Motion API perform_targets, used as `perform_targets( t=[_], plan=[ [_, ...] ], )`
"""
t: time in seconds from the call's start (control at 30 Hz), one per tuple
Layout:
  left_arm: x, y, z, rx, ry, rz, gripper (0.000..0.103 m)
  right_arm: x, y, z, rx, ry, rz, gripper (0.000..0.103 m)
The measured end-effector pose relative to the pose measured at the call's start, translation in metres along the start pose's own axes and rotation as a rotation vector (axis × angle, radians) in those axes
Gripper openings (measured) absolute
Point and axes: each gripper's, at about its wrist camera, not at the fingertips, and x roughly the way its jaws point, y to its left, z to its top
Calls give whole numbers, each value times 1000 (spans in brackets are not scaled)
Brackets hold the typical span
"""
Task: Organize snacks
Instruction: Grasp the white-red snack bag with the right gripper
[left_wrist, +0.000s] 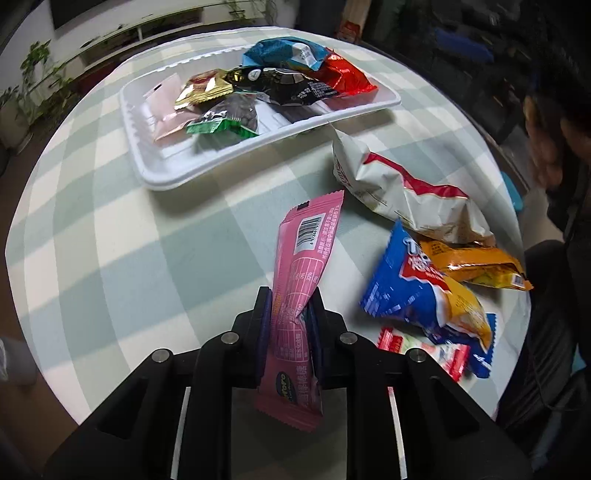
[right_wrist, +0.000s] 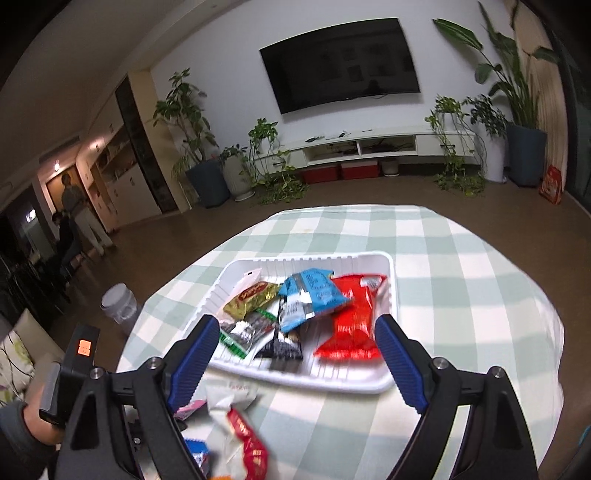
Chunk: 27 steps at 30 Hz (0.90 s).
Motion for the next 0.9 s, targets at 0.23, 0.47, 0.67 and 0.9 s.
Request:
perform_targets(
  t=[0.23, 0.47, 0.67, 0.9],
  plan=[
    [-46, 14, -46, -247, -208, -89, 17, -15, -16, -25, 93, 13, 1, 88],
    [-85, 15, -69, -365, -410, -213, 17, -21, -5, -42, 62, 41, 48, 93],
    [-88, 10, -68, -369, -443, -234, 17, -10, 24, -55, -55, 102, 78, 92],
    [-89, 14, -72, -386, -460, -242, 17, 17, 59, -82, -223, 244, 44, 90]
  ],
)
